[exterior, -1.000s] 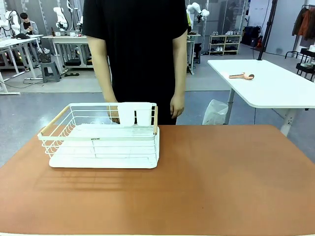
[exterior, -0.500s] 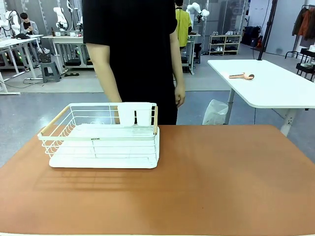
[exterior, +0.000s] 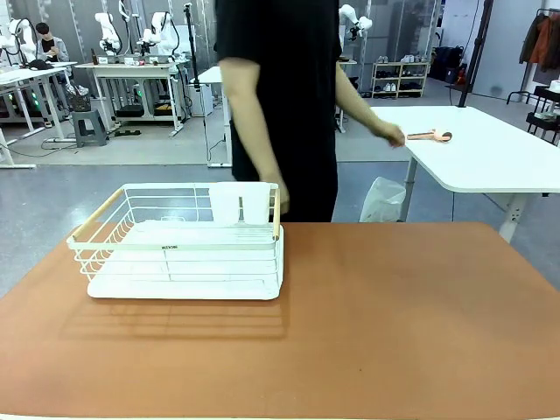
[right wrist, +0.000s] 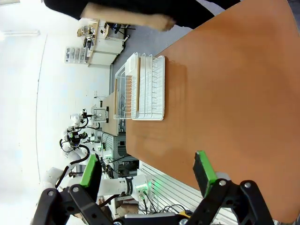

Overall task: Clean the table.
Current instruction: Pick up the Lint Roller when the human hands it over.

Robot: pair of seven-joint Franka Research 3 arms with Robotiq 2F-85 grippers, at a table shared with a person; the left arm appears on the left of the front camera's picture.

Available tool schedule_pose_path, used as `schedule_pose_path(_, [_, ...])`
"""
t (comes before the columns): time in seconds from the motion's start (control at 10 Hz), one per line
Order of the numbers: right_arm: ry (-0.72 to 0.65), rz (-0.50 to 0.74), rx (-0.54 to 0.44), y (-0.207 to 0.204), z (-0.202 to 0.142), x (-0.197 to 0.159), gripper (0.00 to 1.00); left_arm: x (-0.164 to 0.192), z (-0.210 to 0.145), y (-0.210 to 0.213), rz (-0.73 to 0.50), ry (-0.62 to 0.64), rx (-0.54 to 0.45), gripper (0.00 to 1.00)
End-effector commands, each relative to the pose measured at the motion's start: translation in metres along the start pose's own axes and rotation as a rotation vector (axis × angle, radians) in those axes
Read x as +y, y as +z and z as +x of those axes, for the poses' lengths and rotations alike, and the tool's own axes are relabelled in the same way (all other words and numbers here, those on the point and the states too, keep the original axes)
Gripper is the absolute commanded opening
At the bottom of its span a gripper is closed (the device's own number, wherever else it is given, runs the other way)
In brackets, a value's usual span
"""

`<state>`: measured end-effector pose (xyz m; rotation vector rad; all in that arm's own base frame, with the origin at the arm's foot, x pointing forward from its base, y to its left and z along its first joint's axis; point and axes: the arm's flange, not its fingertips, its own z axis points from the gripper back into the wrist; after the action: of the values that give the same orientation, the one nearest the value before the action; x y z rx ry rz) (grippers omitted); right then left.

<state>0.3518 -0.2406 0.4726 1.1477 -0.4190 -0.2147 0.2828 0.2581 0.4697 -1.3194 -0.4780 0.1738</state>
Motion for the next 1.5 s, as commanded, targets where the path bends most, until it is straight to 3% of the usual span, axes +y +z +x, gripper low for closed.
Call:
schedule_pose_path(0.0, [0.009, 0.017, -0.003, 0.0008, -0.0004, 0.0031, 1.00, -0.0003, -0.0016, 0.0034, -0.013, -0.019, 0.006, 1.00])
schedule_pose_path(1.4, [0.009, 0.017, -0.003, 0.0008, -0.0004, 0.0031, 1.00, -0.0003, -0.0016, 0.0034, -0.013, -0.019, 0.006, 1.00])
